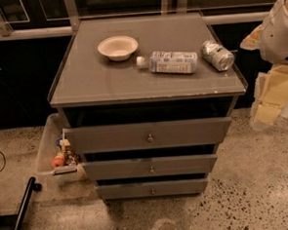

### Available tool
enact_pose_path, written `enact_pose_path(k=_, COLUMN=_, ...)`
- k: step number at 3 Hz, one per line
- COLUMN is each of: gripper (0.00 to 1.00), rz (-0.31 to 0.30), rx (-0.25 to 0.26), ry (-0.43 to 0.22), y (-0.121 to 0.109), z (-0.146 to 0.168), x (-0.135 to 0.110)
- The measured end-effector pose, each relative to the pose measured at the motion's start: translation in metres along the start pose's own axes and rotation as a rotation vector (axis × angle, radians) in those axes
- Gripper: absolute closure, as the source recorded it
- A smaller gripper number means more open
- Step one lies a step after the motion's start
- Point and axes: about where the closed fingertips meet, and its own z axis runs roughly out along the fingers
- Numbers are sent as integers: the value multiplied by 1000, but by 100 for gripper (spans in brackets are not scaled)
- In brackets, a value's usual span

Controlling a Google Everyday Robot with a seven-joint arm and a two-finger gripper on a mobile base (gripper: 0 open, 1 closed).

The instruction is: Open middle drawer

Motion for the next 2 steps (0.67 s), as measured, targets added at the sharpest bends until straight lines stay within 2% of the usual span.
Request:
enact_pose_path(k=1, gripper=0, rz=0, rx=0, ry=0, y=0, z=0, x=0)
enact_pose_path(k=2, gripper=0, rz=16, rx=-42, ry=-13, y=9, z=29, x=15)
